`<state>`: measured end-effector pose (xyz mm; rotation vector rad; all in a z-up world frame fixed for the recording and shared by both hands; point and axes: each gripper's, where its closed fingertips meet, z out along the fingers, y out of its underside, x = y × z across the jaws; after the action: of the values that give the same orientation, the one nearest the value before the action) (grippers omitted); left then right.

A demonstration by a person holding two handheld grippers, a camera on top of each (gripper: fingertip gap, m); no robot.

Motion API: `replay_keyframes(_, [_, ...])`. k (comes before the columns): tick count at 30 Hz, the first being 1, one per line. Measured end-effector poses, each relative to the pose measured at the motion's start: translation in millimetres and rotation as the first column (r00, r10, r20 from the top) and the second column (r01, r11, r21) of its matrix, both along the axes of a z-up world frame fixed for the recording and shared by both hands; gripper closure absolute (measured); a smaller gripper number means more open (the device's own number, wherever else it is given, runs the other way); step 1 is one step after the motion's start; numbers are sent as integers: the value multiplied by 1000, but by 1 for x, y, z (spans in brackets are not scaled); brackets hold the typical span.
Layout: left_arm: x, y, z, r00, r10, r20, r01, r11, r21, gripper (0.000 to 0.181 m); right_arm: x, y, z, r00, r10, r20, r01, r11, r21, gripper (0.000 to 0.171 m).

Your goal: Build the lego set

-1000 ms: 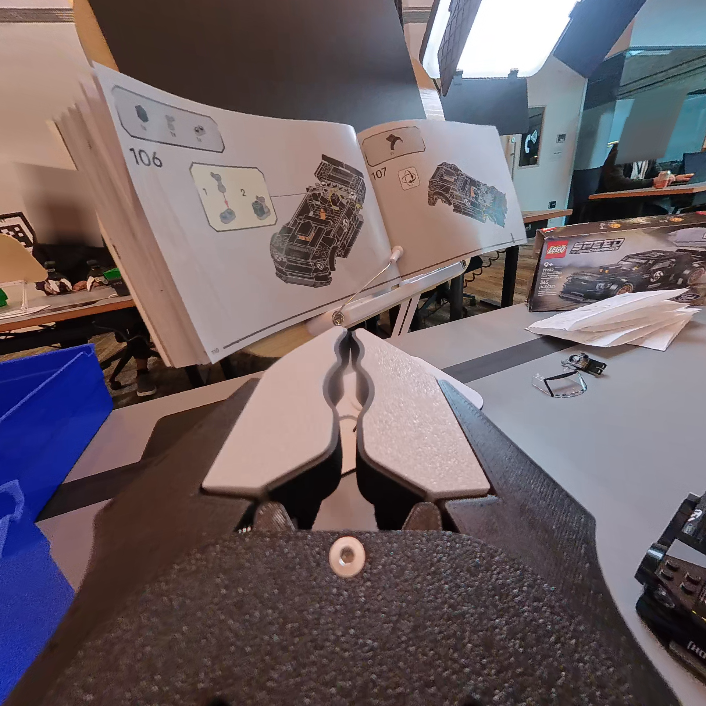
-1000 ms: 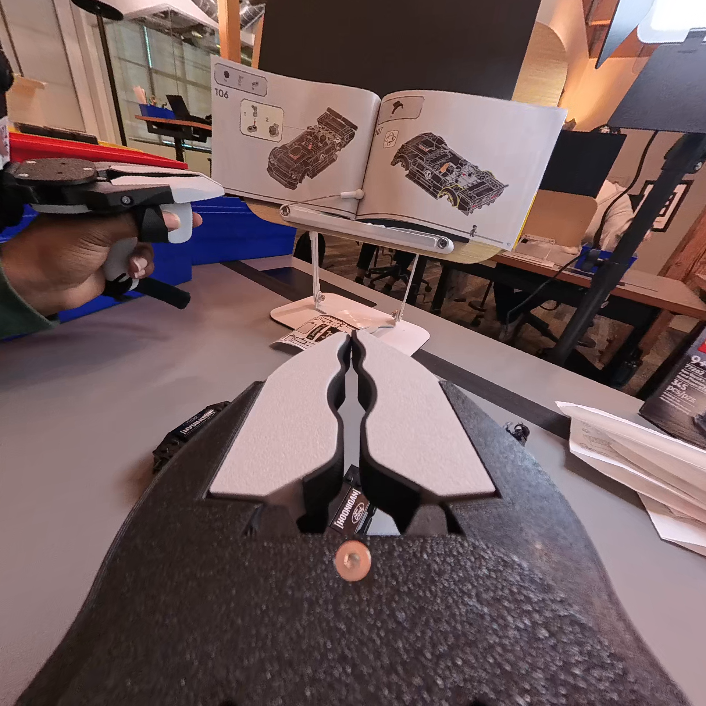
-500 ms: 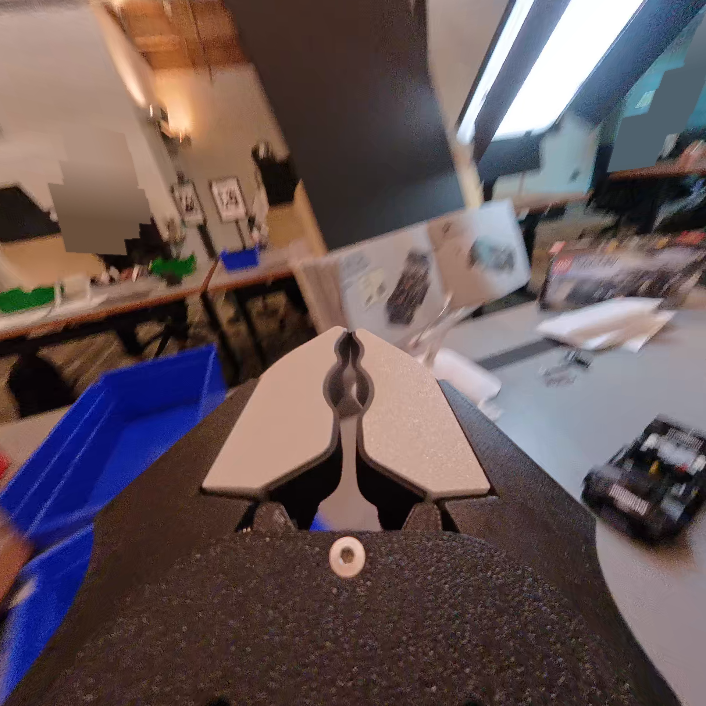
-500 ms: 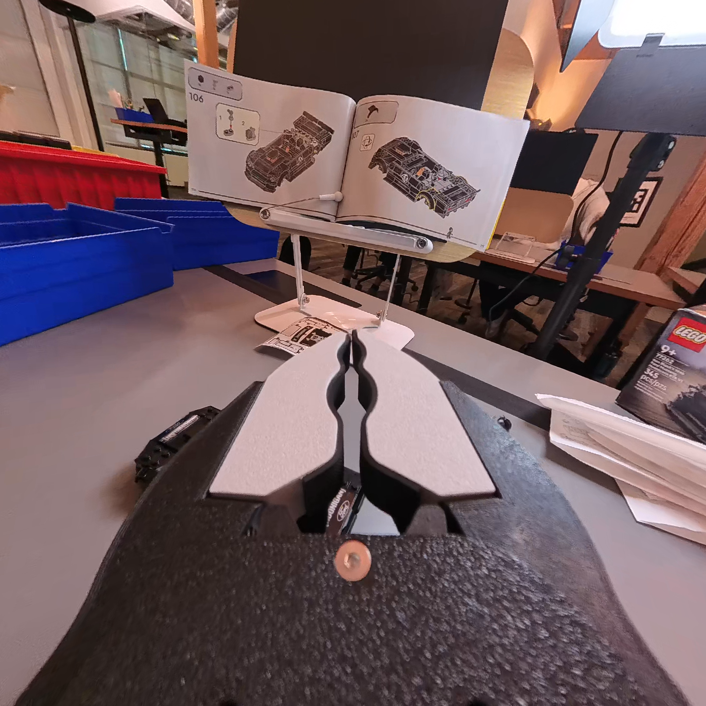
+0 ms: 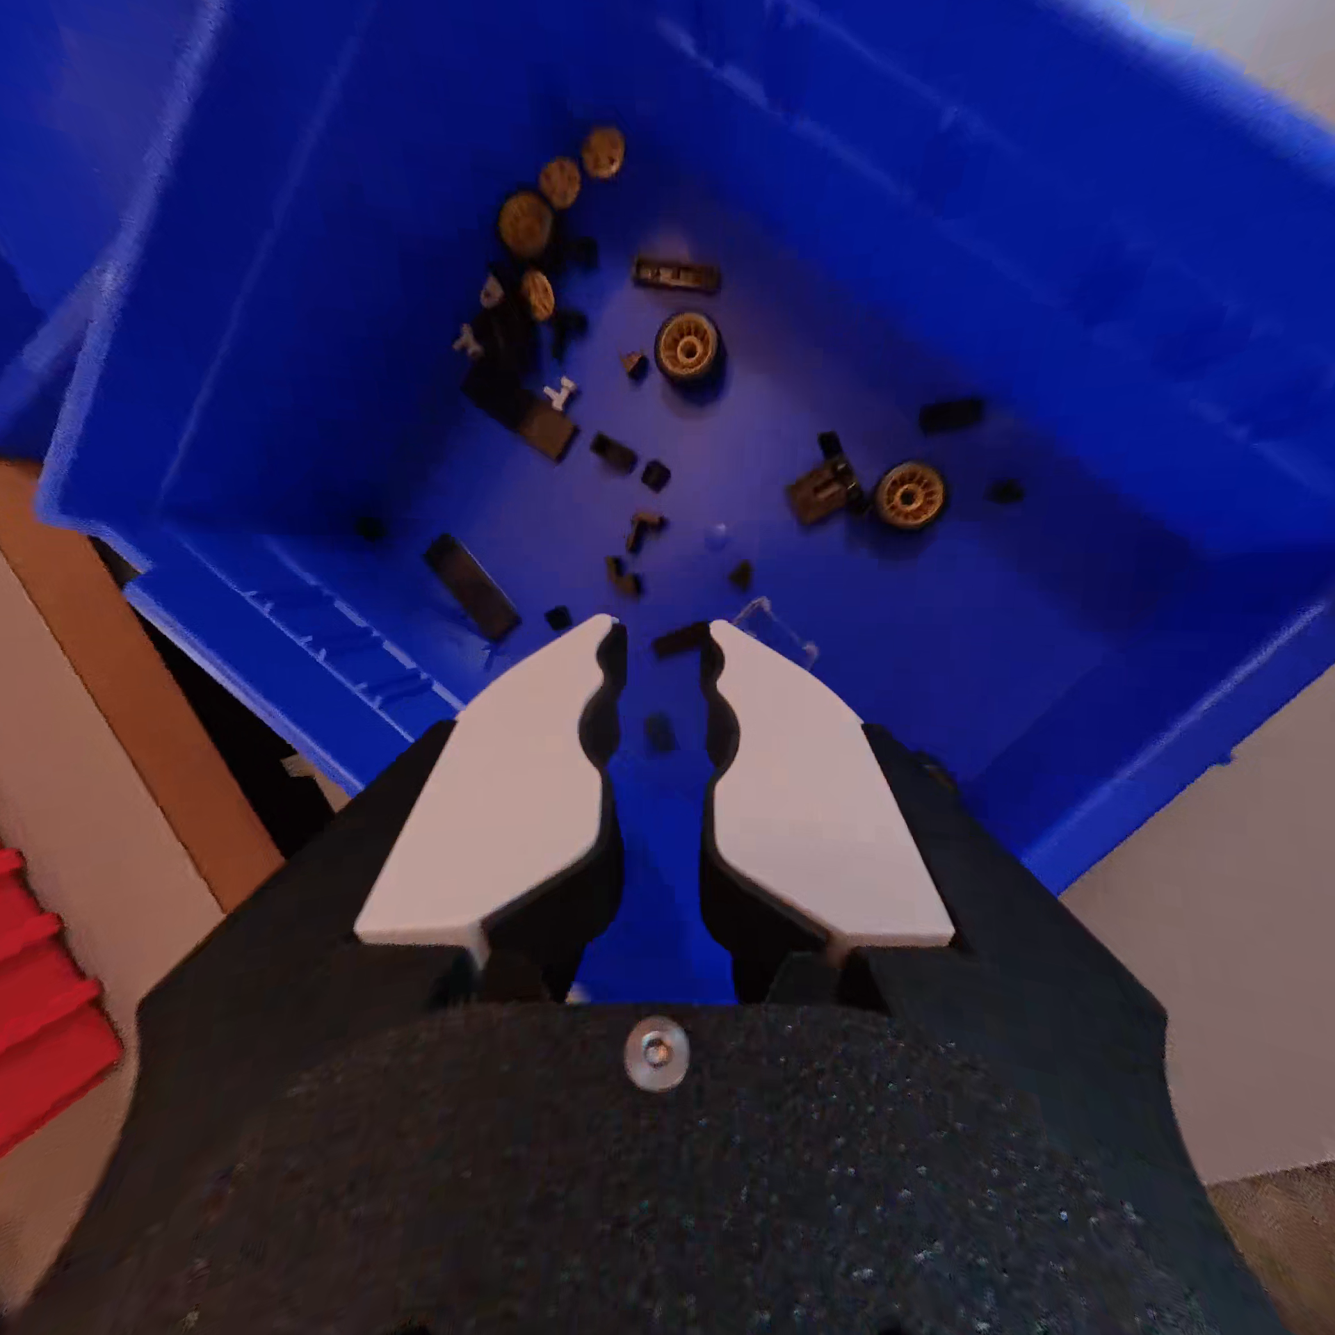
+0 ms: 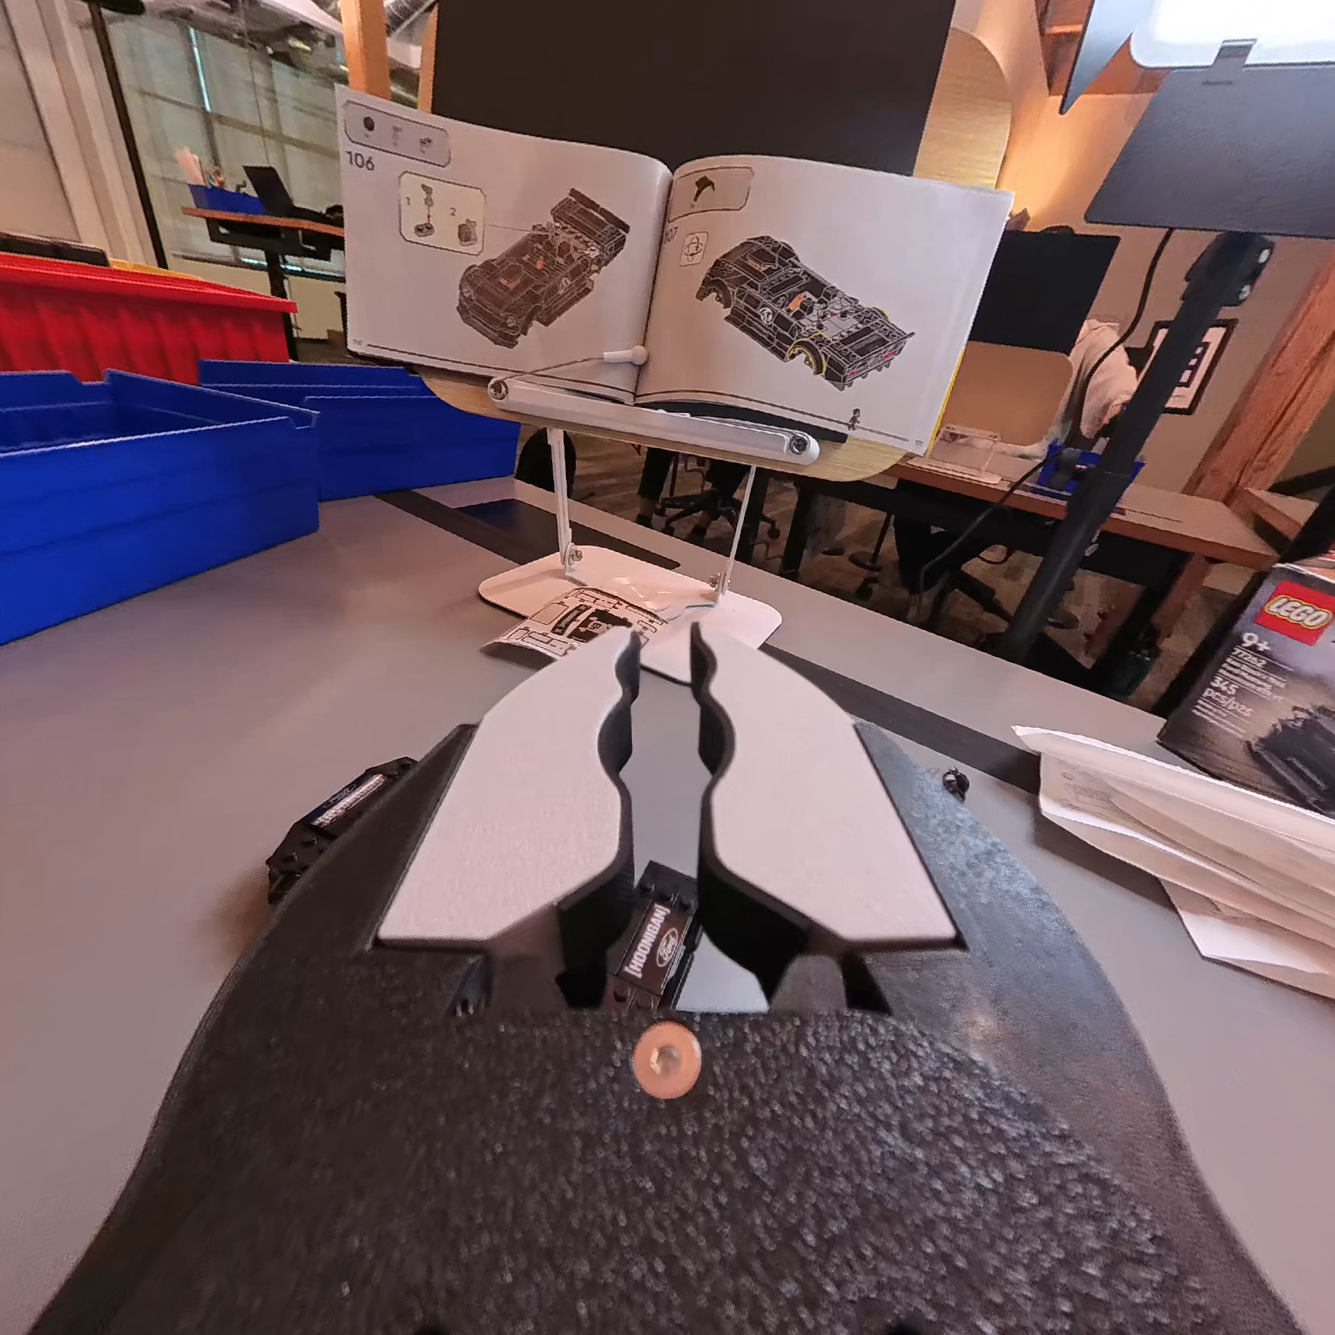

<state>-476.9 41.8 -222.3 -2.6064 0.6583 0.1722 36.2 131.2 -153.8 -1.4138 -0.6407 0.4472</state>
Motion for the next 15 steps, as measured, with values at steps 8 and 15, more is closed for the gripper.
replay_keyframes(8, [-34, 12, -16, 988, -94, -125, 70, 981, -181, 155, 3, -10, -2, 996, -64, 63, 63, 998, 5, 133])
replay_keyframes(15, [-52, 28, -35, 969, -188, -160, 117, 921, -372, 157, -3, -16, -6, 991, -100, 94, 100, 995, 6, 126])
